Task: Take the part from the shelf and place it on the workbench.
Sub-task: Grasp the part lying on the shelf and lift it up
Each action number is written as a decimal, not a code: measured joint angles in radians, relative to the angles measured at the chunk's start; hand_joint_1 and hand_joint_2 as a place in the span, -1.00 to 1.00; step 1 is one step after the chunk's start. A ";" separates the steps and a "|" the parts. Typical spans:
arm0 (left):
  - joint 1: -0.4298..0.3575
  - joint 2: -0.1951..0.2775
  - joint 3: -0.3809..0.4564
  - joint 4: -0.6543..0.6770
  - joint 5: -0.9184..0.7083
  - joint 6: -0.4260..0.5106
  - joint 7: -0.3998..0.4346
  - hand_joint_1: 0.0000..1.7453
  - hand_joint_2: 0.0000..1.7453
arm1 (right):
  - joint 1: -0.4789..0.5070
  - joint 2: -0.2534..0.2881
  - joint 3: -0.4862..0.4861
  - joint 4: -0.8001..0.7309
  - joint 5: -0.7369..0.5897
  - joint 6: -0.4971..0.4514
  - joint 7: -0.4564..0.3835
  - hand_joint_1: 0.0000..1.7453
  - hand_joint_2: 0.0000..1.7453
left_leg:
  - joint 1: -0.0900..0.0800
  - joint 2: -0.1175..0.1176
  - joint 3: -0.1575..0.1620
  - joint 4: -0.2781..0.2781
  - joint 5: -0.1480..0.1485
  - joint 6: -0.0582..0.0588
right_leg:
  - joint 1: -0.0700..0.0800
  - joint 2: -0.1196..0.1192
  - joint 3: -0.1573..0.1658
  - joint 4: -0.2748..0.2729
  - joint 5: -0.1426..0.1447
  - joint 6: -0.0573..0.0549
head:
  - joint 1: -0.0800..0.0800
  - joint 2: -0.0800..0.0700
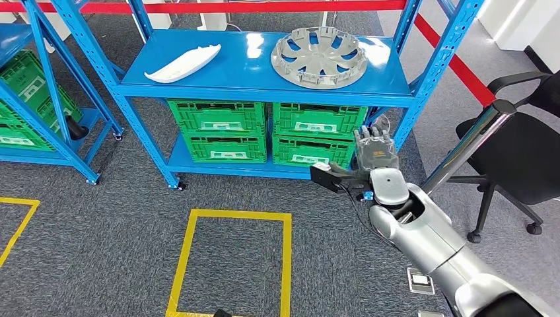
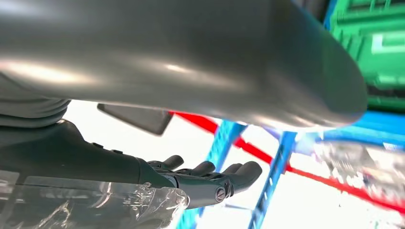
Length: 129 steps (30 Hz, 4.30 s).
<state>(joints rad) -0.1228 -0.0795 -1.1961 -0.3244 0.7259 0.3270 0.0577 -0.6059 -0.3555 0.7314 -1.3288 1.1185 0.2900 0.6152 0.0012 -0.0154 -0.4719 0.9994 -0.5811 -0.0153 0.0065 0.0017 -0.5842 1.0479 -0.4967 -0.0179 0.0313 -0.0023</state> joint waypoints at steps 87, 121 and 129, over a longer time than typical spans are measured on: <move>-0.020 -0.009 -0.136 0.050 -0.047 -0.013 0.046 -1.00 -1.00 | 0.090 -0.029 -0.051 -0.118 0.030 -0.209 0.062 -1.00 -1.00 | 0.006 0.008 -0.221 0.293 -0.061 -0.022 | -0.020 0.004 -0.032 -0.006 0.021 -0.006 | -0.006 0.000; -0.009 -0.007 -0.134 0.051 -0.055 -0.009 0.041 -1.00 -1.00 | 0.136 -0.044 -0.073 -0.131 0.005 -0.215 0.062 -1.00 -1.00 | 0.004 0.007 -0.198 0.166 -0.016 -0.019 | -0.016 0.005 0.068 -0.026 -0.033 -0.006 | -0.006 0.000; -0.014 -0.006 -0.133 0.053 -0.056 -0.001 0.044 -1.00 -1.00 | 0.134 -0.045 -0.071 -0.131 -0.005 -0.217 0.062 -1.00 -1.00 | 0.000 0.010 -0.138 0.039 0.103 0.037 | -0.018 0.005 0.075 0.080 -0.066 0.041 | -0.002 0.000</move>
<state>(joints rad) -0.1371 -0.0858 -1.3290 -0.2711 0.6699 0.3262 0.1020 -0.4721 -0.4005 0.6602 -1.4597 1.1134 0.0733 0.6774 0.0010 -0.0058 -0.6095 1.0380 -0.4777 0.0217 -0.0118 0.0071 -0.5095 1.1275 -0.5624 0.0228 0.0290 -0.0023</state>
